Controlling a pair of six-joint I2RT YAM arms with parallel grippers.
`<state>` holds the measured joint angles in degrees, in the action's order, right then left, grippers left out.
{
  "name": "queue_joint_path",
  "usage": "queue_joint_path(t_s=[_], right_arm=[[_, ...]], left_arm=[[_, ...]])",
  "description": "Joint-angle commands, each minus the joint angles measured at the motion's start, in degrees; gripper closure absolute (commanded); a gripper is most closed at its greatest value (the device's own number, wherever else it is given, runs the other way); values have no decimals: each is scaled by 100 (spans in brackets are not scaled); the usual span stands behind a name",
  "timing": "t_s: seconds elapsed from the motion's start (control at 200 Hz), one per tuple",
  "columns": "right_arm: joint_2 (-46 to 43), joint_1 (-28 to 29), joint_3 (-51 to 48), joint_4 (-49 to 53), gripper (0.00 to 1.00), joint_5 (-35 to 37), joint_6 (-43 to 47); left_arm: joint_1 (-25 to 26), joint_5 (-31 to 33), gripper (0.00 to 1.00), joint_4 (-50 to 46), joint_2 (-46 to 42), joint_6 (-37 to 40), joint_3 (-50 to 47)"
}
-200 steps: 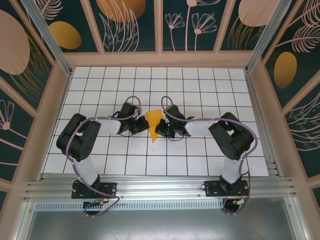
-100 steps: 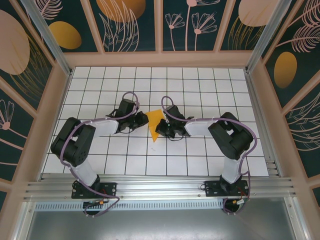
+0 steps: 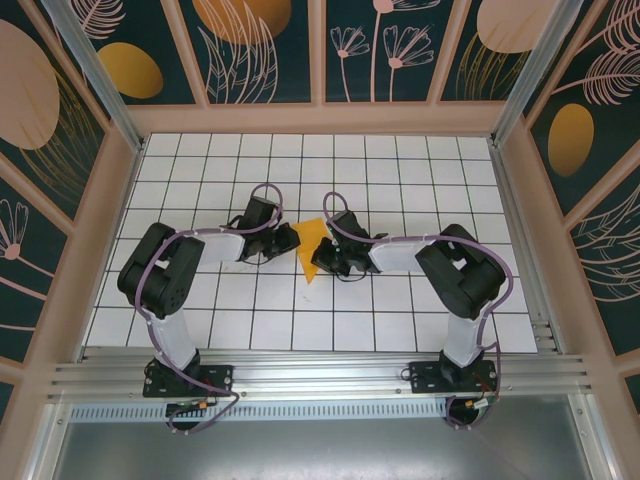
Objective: Fold a paper plane with a square sheet of paper (pick it up from the middle)
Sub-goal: Third fold the triangle at the center of the table.
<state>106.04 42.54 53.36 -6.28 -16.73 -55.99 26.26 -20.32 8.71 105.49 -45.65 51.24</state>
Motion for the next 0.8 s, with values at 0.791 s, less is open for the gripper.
queue_joint_path(t_s=[0.791], right_arm=[[307,-1,115,29,94,168,27]], left_arm=[[19,-187,86,-123,-360,125,85]])
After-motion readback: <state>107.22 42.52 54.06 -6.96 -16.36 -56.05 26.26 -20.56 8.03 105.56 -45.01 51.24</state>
